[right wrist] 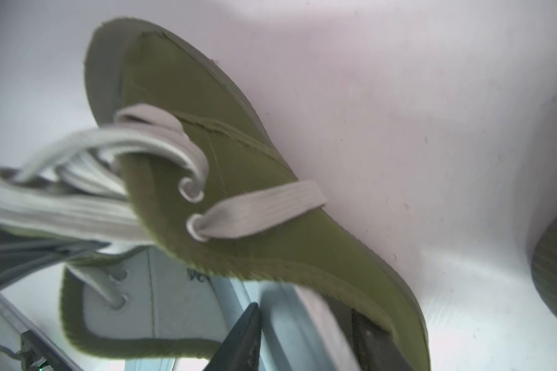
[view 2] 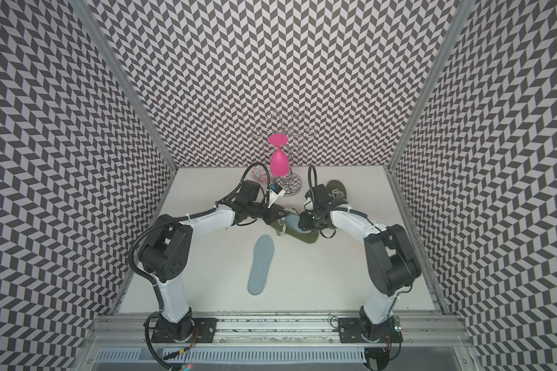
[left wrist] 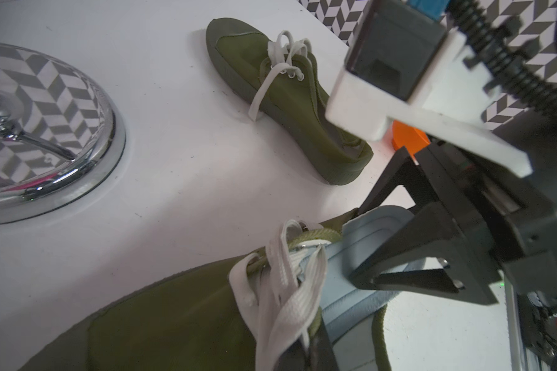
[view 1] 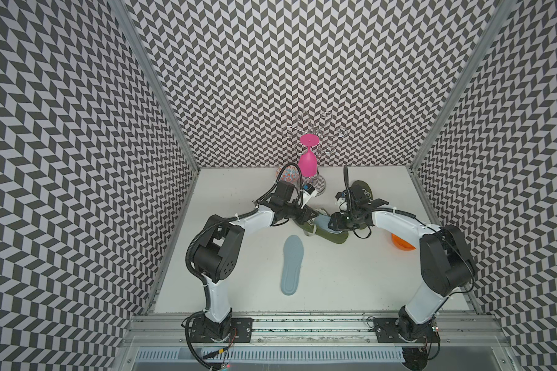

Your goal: Insert the insole into the shoe

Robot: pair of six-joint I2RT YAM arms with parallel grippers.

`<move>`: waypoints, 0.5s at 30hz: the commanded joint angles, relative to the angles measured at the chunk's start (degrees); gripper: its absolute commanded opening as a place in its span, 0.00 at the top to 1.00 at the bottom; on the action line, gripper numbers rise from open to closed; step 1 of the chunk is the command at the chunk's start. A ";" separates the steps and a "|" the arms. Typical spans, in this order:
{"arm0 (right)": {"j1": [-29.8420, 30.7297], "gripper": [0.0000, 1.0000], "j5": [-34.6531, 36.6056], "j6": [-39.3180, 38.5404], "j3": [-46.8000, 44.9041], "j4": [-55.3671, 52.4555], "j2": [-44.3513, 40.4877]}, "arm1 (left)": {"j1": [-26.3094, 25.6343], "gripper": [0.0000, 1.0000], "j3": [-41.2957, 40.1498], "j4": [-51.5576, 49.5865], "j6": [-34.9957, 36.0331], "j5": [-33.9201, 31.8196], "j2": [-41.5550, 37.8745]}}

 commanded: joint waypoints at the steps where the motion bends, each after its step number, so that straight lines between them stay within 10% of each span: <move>1: -0.28 0.50 4.04 1.43 1.09 -4.26 -3.23 | 0.16 1.00 -1.08 4.25 -4.13 -3.29 -1.66; 15: -1.87 0.59 -0.40 6.49 -4.36 1.78 -7.39 | 0.07 1.00 -2.00 5.66 -5.23 -4.98 -2.07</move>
